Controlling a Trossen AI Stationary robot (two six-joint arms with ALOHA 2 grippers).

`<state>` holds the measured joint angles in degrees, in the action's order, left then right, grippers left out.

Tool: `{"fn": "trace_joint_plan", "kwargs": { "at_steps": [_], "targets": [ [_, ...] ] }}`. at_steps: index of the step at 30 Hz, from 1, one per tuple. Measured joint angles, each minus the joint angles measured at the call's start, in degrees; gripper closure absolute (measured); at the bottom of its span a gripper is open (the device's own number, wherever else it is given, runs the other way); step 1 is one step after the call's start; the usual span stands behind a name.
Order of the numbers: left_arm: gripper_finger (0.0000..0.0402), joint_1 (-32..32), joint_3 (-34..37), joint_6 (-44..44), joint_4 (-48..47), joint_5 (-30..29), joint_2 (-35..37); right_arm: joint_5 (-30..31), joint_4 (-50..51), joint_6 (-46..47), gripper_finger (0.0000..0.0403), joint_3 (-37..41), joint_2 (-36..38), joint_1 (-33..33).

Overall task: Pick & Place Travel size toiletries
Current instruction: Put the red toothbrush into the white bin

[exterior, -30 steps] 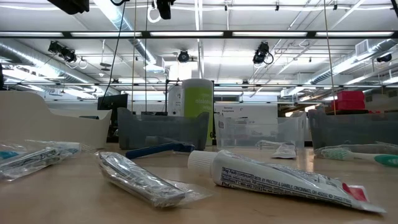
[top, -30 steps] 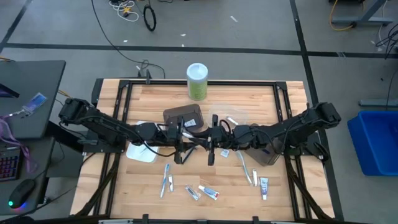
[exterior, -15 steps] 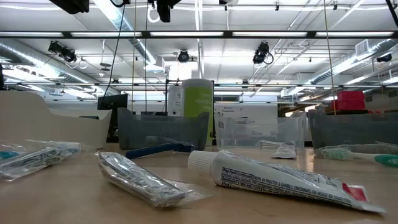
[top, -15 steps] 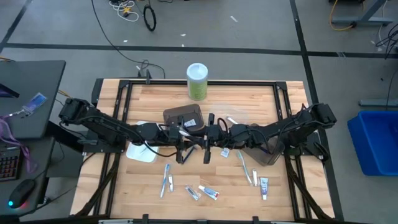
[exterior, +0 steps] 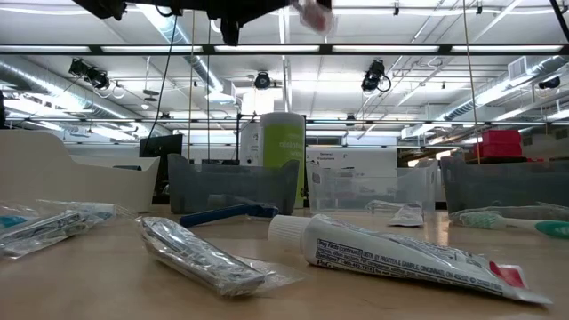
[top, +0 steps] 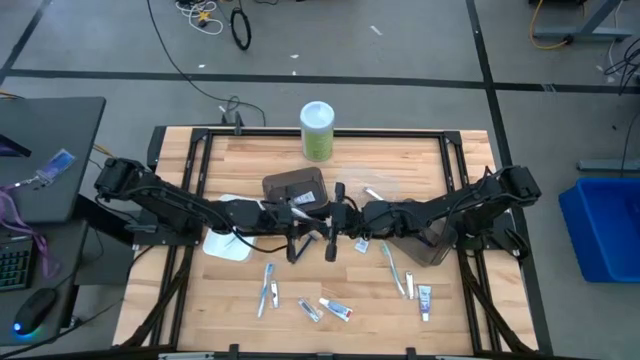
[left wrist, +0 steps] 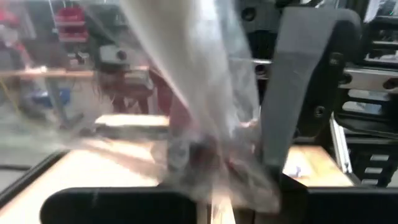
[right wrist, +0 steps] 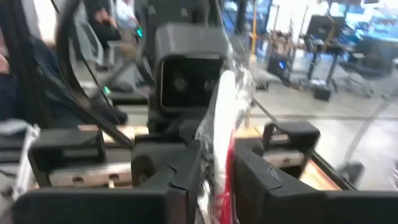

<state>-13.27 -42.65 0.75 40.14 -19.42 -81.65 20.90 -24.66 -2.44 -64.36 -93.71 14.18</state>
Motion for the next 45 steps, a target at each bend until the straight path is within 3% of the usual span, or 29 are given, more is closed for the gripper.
{"fn": "trace_joint_plan", "kwargs": {
  "at_steps": [4,11,19,22,28,31,35,40,45],
  "targets": [
    [0.0372,0.04,0.00,1.94,-4.25,-0.94,-0.06,3.93,6.35,0.49,0.0285,0.00,0.56,0.20],
    [0.0374,0.06,0.00,8.71,-15.08,-5.00,0.17,4.22,12.49,2.19,0.0245,0.04,2.27,1.19],
    [0.0375,-0.07,0.02,16.32,-31.18,-6.54,8.62,4.53,23.30,2.23,0.0224,0.04,2.31,3.54],
    [0.0375,-0.07,-0.14,22.61,-42.57,-6.52,14.21,4.47,28.40,4.09,0.0225,0.04,2.31,4.14],
    [0.0375,-0.06,-7.24,37.14,-78.75,-7.67,22.83,4.54,36.74,7.93,0.0233,0.04,2.31,4.30],
    [0.0375,-0.05,-10.37,48.18,-94.50,-4.52,23.79,4.52,38.77,9.20,0.0236,0.04,2.31,4.27],
    [0.0374,-0.07,-9.98,61.15,-108.65,4.93,23.43,3.82,39.31,9.73,0.0235,0.04,2.31,4.27],
    [0.0359,-0.07,-4.42,70.77,-111.57,10.31,21.56,-3.18,39.30,12.27,0.0240,0.04,2.31,4.25],
    [0.0345,-0.07,0.26,70.94,-109.05,13.83,20.02,-9.03,39.27,13.57,0.0242,0.04,2.31,4.27]
  ]
}}
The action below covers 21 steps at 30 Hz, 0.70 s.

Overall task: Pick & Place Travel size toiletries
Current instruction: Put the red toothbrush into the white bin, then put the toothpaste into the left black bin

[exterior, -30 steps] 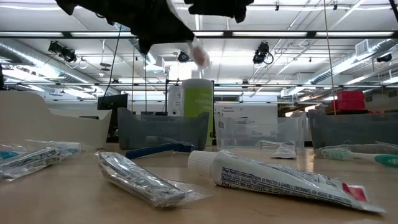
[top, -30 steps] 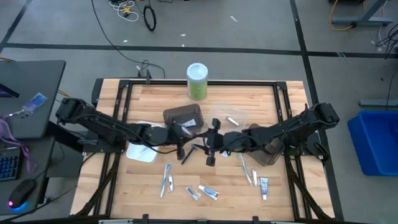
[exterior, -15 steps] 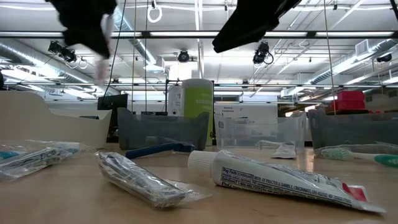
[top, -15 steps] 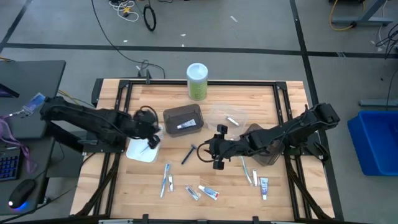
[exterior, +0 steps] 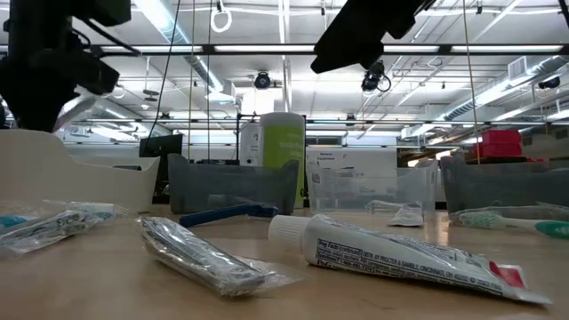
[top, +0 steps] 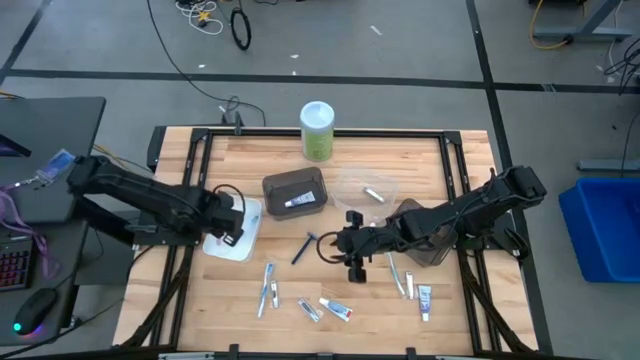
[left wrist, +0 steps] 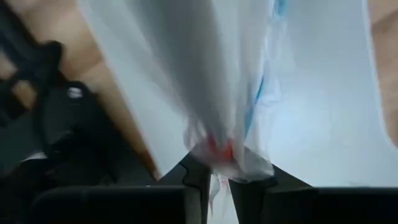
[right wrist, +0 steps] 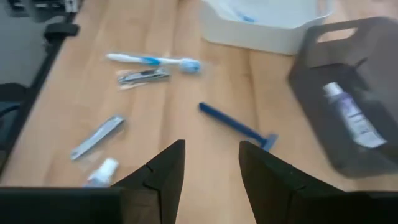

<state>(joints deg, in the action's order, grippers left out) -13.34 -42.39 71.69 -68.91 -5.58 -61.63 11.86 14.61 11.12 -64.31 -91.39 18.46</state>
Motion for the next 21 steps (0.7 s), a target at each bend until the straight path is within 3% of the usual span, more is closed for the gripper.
{"fn": "trace_joint_plan", "kwargs": {
  "at_steps": [12,21],
  "targets": [
    [0.0331,0.00,2.50,-8.16,6.69,0.52,-3.07,-0.42,-0.73,-0.16,0.0245,0.00,0.00,-0.20],
    [0.0277,0.00,2.56,-13.58,8.78,-3.16,-5.32,-0.51,-1.57,0.02,0.0247,0.00,0.02,-0.20]
  ]
}}
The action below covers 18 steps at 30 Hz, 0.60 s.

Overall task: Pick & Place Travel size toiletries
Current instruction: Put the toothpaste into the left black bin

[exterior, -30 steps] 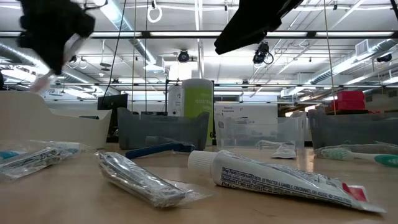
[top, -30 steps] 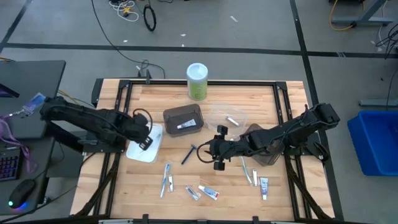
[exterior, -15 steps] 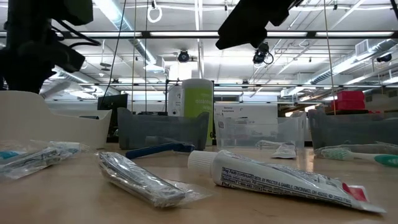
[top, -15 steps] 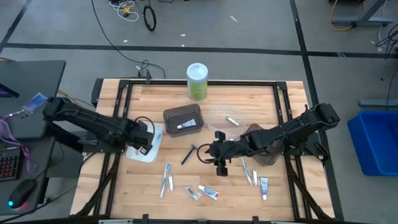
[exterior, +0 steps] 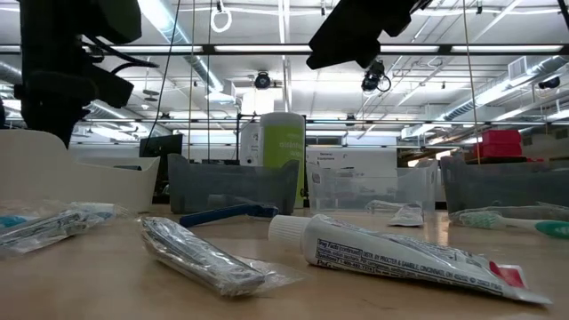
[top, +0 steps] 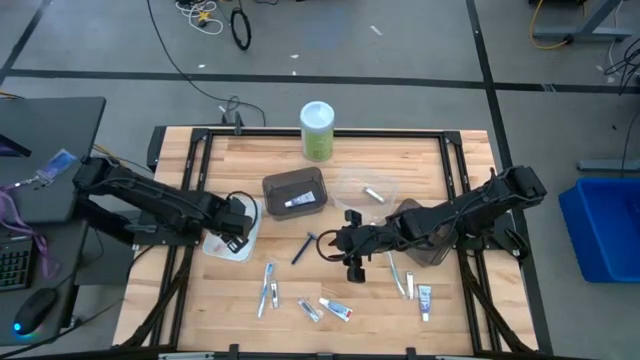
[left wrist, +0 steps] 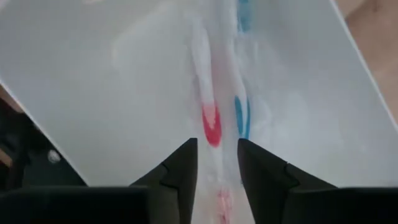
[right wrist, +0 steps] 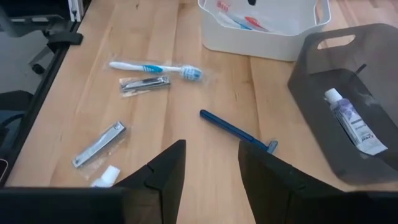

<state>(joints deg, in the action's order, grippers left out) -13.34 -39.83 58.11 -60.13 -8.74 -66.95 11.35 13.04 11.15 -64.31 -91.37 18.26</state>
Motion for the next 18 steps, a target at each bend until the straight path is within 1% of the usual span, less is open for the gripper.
{"fn": "trace_joint_plan", "kwargs": {
  "at_steps": [4,8,11,13,15,18],
  "targets": [
    [0.0263,0.25,-0.69,-1.13,0.68,-1.13,0.16,0.00,-0.22,-0.01,0.0247,-0.02,0.00,0.00],
    [0.0263,0.33,-3.86,-3.43,0.71,-1.55,0.19,0.17,0.02,-0.01,0.0249,-0.02,0.00,-0.20],
    [0.0263,0.18,-7.37,-5.08,2.27,-5.38,0.23,2.44,-0.10,-0.03,0.0249,-0.02,0.00,-0.24],
    [0.0263,-0.36,-9.14,-7.33,5.89,-9.08,0.23,4.83,-0.38,-0.07,0.0249,-0.02,0.00,-0.24],
    [0.0262,-1.38,-10.11,-11.01,12.95,-11.92,0.23,6.48,-0.41,-0.21,0.0251,-0.02,0.00,-0.24],
    [0.0262,-3.17,-10.21,-18.52,25.95,-11.66,0.21,5.99,-0.16,-0.12,0.0251,-0.02,0.00,-0.26]
  ]
}}
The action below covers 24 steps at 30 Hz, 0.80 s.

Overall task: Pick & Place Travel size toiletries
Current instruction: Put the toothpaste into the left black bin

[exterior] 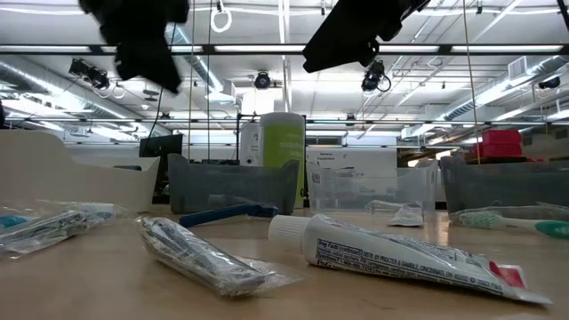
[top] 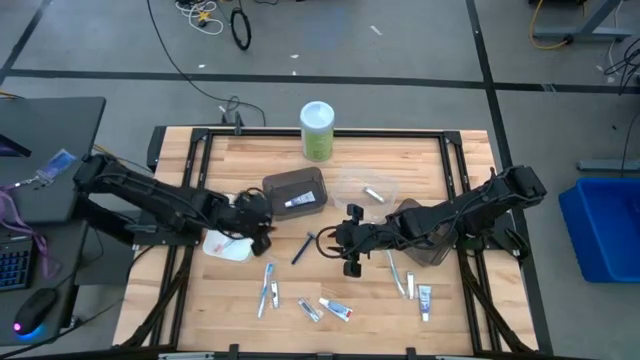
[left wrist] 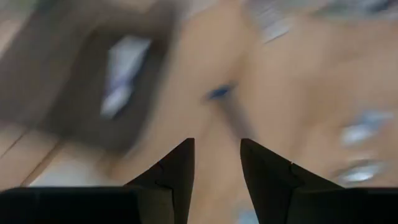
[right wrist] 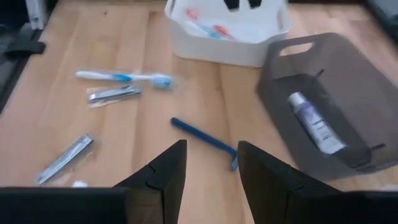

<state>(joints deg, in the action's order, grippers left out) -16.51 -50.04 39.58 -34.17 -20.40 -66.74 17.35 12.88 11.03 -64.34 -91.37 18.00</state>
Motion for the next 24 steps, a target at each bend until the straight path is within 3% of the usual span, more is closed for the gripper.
{"fn": "trace_joint_plan", "kwargs": {
  "at_steps": [4,9,17,24],
  "targets": [
    [0.0264,-2.61,0.00,-8.34,14.62,1.97,0.00,-6.34,0.16,0.13,0.0252,0.00,0.00,0.04],
    [0.0264,-5.75,-0.02,-13.31,23.17,2.01,-1.04,-10.45,-0.21,0.13,0.0252,0.00,0.00,0.11],
    [0.0265,-8.48,0.11,-20.75,31.57,3.17,-14.02,-10.43,-0.23,2.44,0.0252,0.00,0.00,0.09],
    [0.0264,-8.44,0.09,-31.18,42.51,14.58,-26.66,-10.39,0.21,2.66,0.0254,0.00,0.00,0.09]
  ]
}}
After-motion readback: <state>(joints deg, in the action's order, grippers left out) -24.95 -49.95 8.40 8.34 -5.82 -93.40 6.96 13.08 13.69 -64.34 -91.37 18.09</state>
